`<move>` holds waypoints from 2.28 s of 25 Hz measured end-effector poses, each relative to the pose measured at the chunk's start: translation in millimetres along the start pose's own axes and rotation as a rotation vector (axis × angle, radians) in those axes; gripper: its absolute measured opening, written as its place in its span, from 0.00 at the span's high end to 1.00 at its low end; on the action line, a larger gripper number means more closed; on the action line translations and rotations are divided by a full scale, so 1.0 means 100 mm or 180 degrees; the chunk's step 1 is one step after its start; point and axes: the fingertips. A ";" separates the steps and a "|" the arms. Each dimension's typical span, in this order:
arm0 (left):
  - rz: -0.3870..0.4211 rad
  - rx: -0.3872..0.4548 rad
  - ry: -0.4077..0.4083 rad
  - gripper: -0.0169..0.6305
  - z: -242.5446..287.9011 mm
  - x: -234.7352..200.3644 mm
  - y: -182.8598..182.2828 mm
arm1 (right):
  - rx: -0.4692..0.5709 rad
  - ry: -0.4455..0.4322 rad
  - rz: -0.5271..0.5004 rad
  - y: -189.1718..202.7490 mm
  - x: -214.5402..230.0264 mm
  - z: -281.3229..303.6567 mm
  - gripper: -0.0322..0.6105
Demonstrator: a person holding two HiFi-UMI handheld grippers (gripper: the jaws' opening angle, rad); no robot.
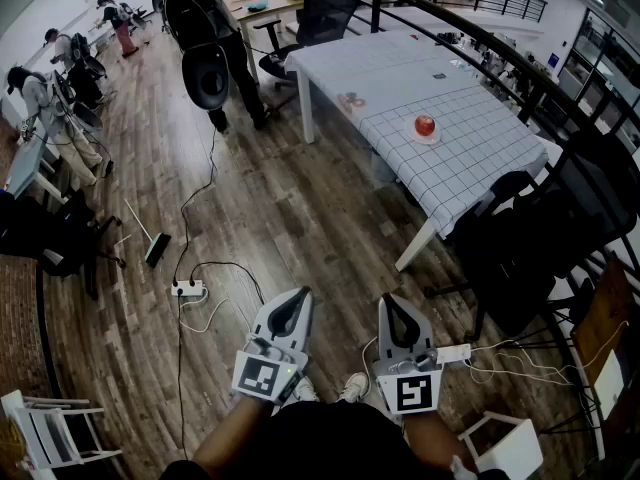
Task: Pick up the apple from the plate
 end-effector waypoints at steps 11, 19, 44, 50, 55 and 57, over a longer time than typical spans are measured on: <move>-0.0032 -0.0078 0.0233 0.95 -0.05 -0.05 0.03 | -0.0077 0.0121 0.0012 0.01 -0.18 0.03 0.91; -0.0098 -0.0126 0.0605 0.95 0.09 -0.14 0.05 | -0.0089 0.0368 0.0005 -0.05 -0.18 0.09 0.91; -0.0105 -0.0318 0.0639 0.95 2.30 -0.08 0.27 | -0.0114 0.0454 0.0299 0.49 1.72 1.13 0.91; -0.0081 -0.0322 0.0638 0.95 2.54 -0.15 0.23 | -0.0131 0.0465 0.0274 0.57 1.92 1.27 0.91; -0.0158 -0.0312 0.0718 0.95 2.85 -0.28 0.30 | -0.0134 0.0524 0.0279 0.66 2.06 1.55 0.91; -0.0219 -0.0344 0.0777 0.95 3.03 -0.37 0.37 | -0.0216 0.0554 0.0212 0.73 2.13 1.68 0.91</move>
Point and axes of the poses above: the fingertips, and each gripper's own axes: z forward along the fingers, x to its right, y out of its underside, and after that the axes turned 1 degree about -y, right-handed
